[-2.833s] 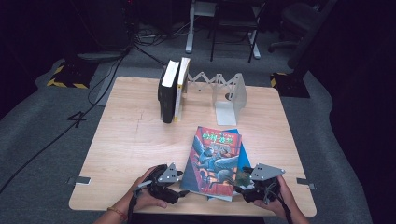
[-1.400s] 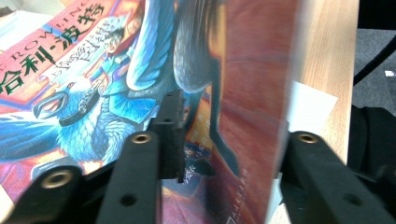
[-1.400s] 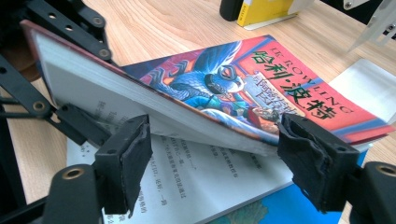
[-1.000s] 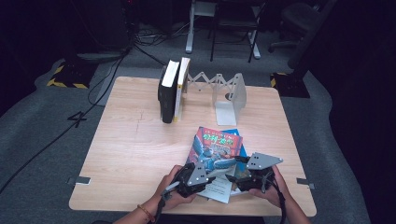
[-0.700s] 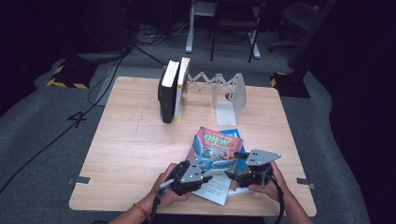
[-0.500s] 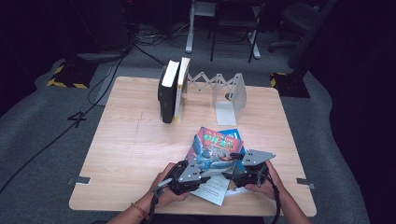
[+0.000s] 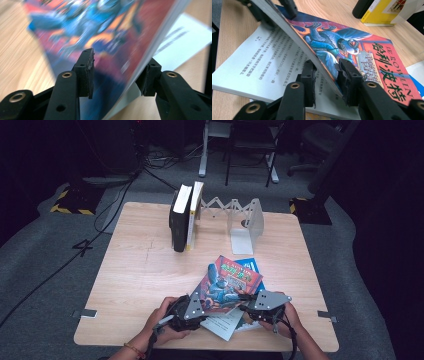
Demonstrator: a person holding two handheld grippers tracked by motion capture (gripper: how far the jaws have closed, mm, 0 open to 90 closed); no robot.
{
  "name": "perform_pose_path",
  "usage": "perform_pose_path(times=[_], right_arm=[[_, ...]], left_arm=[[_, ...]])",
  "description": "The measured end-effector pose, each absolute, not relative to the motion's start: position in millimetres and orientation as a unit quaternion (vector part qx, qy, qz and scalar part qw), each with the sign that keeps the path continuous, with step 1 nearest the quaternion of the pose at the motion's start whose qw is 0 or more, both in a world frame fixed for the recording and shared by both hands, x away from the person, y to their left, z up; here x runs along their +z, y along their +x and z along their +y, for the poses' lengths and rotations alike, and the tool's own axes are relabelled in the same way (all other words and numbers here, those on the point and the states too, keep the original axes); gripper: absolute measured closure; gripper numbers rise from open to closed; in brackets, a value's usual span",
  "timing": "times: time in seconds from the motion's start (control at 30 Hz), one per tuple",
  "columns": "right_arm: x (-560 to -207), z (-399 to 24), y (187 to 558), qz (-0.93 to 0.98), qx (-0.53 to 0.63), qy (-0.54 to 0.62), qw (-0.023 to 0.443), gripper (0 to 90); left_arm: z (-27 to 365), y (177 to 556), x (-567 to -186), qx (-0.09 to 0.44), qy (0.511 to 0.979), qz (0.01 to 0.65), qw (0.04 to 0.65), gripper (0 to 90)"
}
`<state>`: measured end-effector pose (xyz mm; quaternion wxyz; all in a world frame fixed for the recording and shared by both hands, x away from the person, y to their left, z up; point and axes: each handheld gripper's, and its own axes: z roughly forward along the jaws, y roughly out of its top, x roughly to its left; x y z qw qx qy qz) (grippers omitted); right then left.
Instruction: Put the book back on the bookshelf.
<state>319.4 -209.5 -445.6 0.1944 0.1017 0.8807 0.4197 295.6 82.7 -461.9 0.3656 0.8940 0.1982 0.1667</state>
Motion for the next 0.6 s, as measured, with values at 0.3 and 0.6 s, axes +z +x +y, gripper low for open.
perform_pose_path(times=[0.3, 0.6], right_arm=[[-434, -210, 306, 0.881, 0.415, 0.097, 0.206, 80.1], [-424, -217, 302, 0.872, 0.412, 0.122, 0.233, 82.9]], left_arm=[[77, 314, -458, 0.198, 0.889, 0.184, 0.37, 67.9], [58, 348, -457, 0.186, 0.89, 0.184, 0.373, 62.9]])
